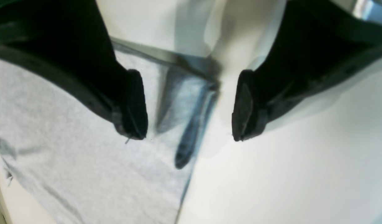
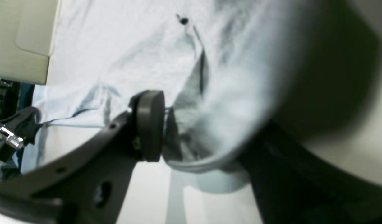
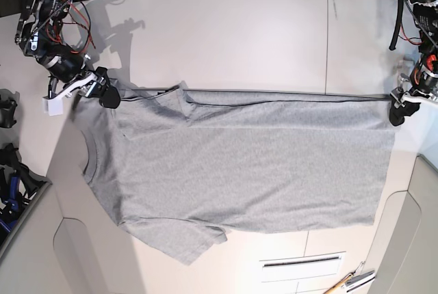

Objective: Fold the T-shirt properly
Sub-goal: 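Carry the hem over the collar with both grippers, folding the shirt in half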

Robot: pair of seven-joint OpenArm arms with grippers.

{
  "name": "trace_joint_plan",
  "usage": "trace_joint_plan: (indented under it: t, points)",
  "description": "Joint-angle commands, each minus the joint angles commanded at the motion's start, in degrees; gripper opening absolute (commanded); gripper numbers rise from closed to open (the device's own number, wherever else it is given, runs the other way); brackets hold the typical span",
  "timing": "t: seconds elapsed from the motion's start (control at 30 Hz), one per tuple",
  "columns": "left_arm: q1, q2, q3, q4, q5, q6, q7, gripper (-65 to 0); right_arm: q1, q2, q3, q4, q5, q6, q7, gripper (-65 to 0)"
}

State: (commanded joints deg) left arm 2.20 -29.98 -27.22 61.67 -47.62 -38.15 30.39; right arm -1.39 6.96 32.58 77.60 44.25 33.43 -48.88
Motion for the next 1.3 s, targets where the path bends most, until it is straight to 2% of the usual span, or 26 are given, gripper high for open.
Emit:
trace_joint_plan:
  t: [0.17,0.23,0.3,0.33,0.37,0.43,0.47,0.63,0.67,0.77,0.8,0.83,0.93,1.03,1.13,1.23,1.3]
  points:
    - [-0.26,-0.02,0.0,0.0,0.94,0.0,0.09,-18.4,0.57,-0.46,-0.09,0.0,-0.35,0.0,-0.04,-36.4]
    - [-0.26,0.0,0.02,0.0,1.27,0.0,0.11,-18.6,0.59,-0.46,-0.09,0.0,-0.33,0.0,-0.2,-43.6]
    - [-0.26,0.0,0.02,0.0,1.25,-0.02,0.94,-18.7,0.59,-0.46,-0.09,0.0,-0.33,0.0,-0.2,-53.8]
    - [-0.26,-0.02,0.31,0.0,1.22,-0.02,1.62,-19.5,0.59,-0.46,-0.09,0.0,-0.33,0.0,-0.2,-57.6]
    - [-0.26,-0.02,0.83,0.0,1.22,-0.02,2.32,-23.5,0.59,-0.46,-0.09,0.0,-0.33,0.0,-0.2,-59.9]
    - [-0.26,-0.02,2.84,0.0,1.22,-0.04,2.93,-32.7,0.59,-0.46,-0.09,0.0,-0.33,0.0,-0.2,-60.3]
    - [-0.28,-0.02,4.02,0.0,1.2,-0.04,2.91,-34.8,0.59,-0.46,-0.09,0.0,-0.31,0.0,-0.2,-60.3]
    - [-0.28,-0.02,7.19,0.02,1.16,-0.22,2.82,-35.4,0.57,-0.46,-0.09,0.0,-0.31,0.0,-1.05,-60.3]
    - [-0.28,-0.04,7.17,0.02,1.2,-0.22,2.84,-39.9,0.57,-0.46,-0.09,0.0,-0.33,0.0,-1.14,-60.3]
    - [-0.28,-0.04,7.17,0.02,1.62,-0.24,2.86,-65.0,0.59,-0.46,-0.09,0.0,-0.31,0.02,-1.14,-60.4]
    - [-0.28,-0.07,7.17,0.02,1.62,-0.33,2.86,-65.0,0.59,-0.46,-0.09,0.07,-0.22,0.02,-1.09,-62.8]
    - [-0.28,-0.11,7.17,0.09,1.62,-1.7,2.84,-65.0,0.57,-0.42,-0.09,0.26,0.46,0.02,-1.09,-65.0]
    - [-0.11,-0.42,7.17,1.2,2.27,-1.85,2.91,-65.0,0.55,-0.31,0.2,1.79,3.74,0.07,-3.17,-65.0]
    - [0.74,-0.52,7.15,3.23,2.43,-1.85,3.93,-65.0,0.35,-0.28,0.66,4.96,5.11,0.46,-8.0,-65.0]
    - [2.19,-0.55,6.86,6.99,1.46,-1.85,7.61,-65.0,-1.4,-0.02,0.79,9.55,6.75,0.46,-11.39,-65.0]
    - [5.22,-0.52,5.31,12.39,-0.59,-1.85,11.23,-65.0,-4.63,0.94,0.79,14.34,7.48,0.46,-11.37,-65.0]
    - [8.35,-0.5,3.13,15.82,-1.84,-1.85,12.0,-65.0,-7.23,2.14,0.85,16.85,7.43,0.46,-11.37,-65.0]
